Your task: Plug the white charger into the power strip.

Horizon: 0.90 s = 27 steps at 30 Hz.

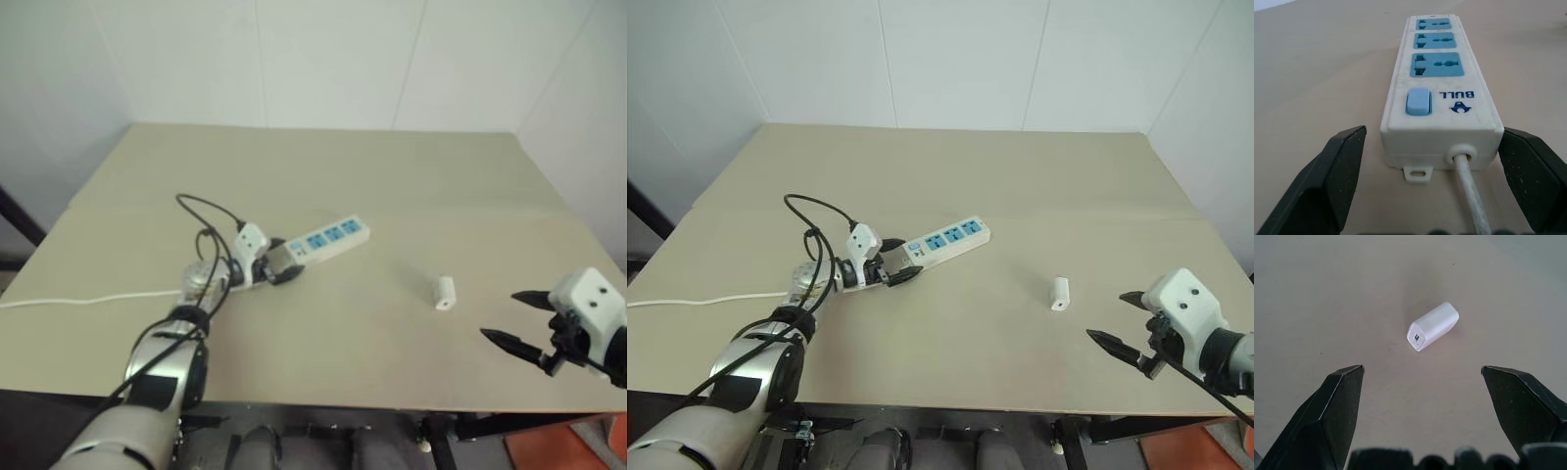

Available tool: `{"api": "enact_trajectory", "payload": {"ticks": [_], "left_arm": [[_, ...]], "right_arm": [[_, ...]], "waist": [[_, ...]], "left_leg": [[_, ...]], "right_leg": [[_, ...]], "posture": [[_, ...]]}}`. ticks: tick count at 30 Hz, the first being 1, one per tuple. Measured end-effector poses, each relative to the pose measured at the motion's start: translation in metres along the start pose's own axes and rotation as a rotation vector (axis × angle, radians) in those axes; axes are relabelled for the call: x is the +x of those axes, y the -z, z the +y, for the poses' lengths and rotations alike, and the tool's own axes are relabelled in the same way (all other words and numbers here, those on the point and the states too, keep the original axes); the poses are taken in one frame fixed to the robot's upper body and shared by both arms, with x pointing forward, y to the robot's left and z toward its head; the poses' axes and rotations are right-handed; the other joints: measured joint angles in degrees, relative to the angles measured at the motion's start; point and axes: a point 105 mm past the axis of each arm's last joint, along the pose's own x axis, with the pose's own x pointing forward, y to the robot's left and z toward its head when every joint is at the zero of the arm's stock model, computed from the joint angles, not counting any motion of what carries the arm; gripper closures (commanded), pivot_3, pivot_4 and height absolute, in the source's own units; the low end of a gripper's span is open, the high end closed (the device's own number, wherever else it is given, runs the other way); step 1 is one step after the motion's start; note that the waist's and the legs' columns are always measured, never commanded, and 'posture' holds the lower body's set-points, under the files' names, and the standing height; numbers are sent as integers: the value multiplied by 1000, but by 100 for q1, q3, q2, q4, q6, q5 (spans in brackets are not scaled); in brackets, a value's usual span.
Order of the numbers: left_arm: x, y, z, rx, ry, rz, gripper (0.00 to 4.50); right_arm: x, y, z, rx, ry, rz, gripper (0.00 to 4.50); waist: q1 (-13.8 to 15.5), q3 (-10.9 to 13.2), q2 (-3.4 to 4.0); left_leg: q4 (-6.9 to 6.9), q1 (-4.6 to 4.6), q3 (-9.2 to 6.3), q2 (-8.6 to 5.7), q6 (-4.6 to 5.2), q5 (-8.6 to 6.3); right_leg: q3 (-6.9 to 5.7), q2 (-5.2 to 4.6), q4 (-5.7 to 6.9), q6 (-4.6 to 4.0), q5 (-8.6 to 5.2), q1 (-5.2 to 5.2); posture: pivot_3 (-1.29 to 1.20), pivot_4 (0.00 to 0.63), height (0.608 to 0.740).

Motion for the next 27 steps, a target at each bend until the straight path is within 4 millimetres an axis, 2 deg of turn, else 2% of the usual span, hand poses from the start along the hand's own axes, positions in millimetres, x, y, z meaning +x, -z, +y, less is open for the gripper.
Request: {"api": "enact_trajectory", "payload": {"ticks": [7,12,18,21,27], "left_arm": [[13,2,-6,-18,-1,39,36],[15,6,-7,-33,4,70,1223],[13,6,-7,-44,25,84,1228],[7,5,-13,-52,117,85,1228],[-22,10,-34,-59,331,-1,1228]], "right_arm": [[1,-8,5,-19,18,-13,0],[3,-14,10,-33,8,-25,0],[11,-17,17,-37,-13,-33,0],[15,-14,22,-31,-37,-27,0],[24,-14,26,-31,-68,-27,0]], "waist": [[11,-15,1],[8,-24,-1],[0,-40,-4],[-19,-41,-6],[-77,-41,-5]], "left_leg": [[0,10,-1,-2,0,0],[-1,51,-1,-1,-2,-1],[-1,53,-1,0,-2,-2],[-1,49,0,0,-2,-2],[-6,49,0,6,-2,-2]], "right_leg": [[0,0,0,2,0,10],[-3,-2,-13,6,-4,60],[-4,-2,-16,6,-4,64],[-5,-2,-17,5,-4,59],[-3,0,-14,-1,-4,53]], "posture": [[0,150,740],[0,150,740],[0,150,740],[0,150,740],[0,150,740]]}}
